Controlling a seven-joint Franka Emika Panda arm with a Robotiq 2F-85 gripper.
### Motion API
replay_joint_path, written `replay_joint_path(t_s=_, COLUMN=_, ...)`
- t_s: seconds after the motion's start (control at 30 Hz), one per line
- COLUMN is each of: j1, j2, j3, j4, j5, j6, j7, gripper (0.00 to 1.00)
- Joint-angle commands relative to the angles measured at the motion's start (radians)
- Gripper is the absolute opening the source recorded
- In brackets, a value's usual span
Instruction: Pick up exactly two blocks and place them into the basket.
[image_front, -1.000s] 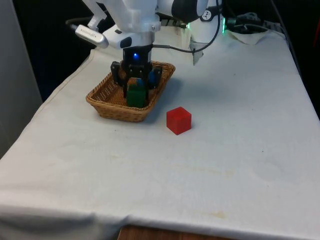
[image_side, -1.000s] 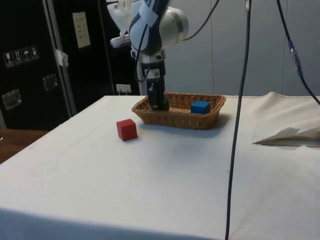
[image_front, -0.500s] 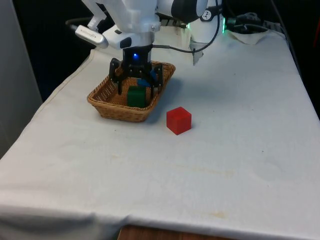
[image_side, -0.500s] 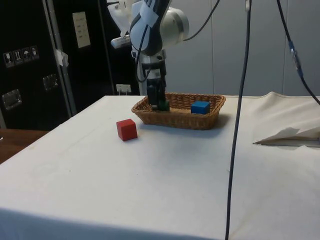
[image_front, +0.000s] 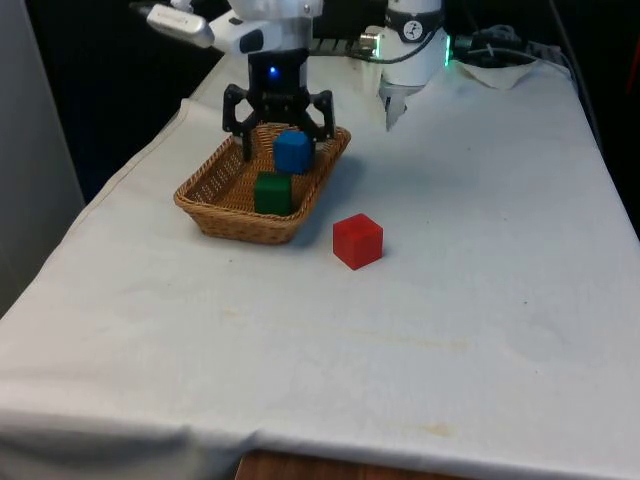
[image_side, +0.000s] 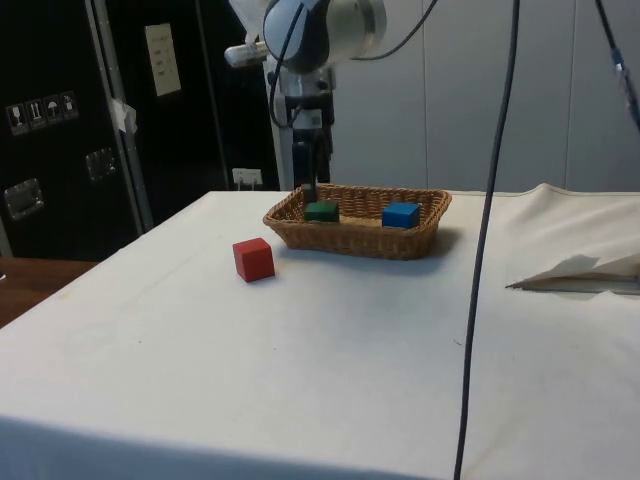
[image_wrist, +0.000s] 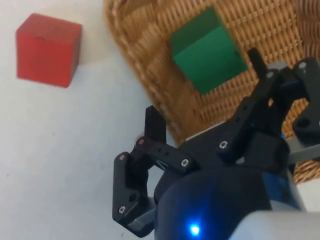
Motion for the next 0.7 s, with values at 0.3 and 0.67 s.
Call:
replay_joint_path(t_s=0.3, j1=0.026, j2=-0.069, j3=0.027, j4=-0.03, j5=-0.056, j6=-0.008, j7=0.084, gripper=1.0)
replay_joint_path(t_s=0.67, j1=0.06, j2=-0.121, j3=0.071, j4=-0.046, j5=-0.119, j6=-0.013, j7=0.196, gripper=1.0)
